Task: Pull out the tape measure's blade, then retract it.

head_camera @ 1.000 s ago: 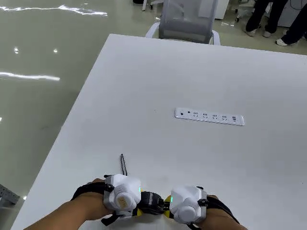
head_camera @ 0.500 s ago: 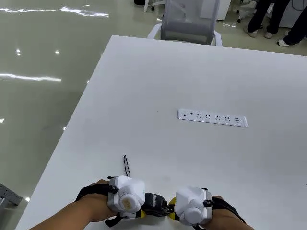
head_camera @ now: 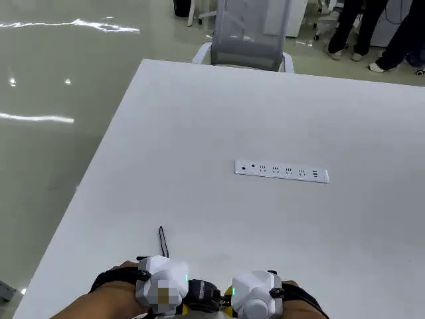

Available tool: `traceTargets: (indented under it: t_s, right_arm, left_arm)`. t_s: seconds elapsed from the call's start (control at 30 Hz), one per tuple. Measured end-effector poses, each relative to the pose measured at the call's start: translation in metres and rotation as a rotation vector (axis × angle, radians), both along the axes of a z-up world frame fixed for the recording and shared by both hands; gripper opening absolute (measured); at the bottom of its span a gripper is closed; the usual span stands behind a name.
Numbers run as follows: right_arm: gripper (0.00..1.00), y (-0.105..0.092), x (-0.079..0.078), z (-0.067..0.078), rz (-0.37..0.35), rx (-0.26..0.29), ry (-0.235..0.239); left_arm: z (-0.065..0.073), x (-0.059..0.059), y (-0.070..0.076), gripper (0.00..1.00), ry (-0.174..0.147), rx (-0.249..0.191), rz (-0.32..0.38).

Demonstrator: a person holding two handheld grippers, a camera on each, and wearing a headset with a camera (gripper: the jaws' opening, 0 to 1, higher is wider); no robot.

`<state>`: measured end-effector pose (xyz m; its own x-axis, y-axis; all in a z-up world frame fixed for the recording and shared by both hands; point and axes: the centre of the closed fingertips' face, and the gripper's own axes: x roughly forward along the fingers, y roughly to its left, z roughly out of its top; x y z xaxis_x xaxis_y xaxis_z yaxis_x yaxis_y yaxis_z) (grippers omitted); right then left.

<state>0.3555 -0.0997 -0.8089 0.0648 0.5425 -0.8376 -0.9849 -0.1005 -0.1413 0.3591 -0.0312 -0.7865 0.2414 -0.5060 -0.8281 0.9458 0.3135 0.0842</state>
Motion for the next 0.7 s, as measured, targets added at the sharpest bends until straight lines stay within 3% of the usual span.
traceTargets:
  t_s: [0.7]
  right_arm:
    - [0.11,-0.012,0.003,0.000,-0.003,-0.006,0.000]
  left_arm:
    - [-0.001,0.000,-0.001,0.26,0.002,0.017,0.000]
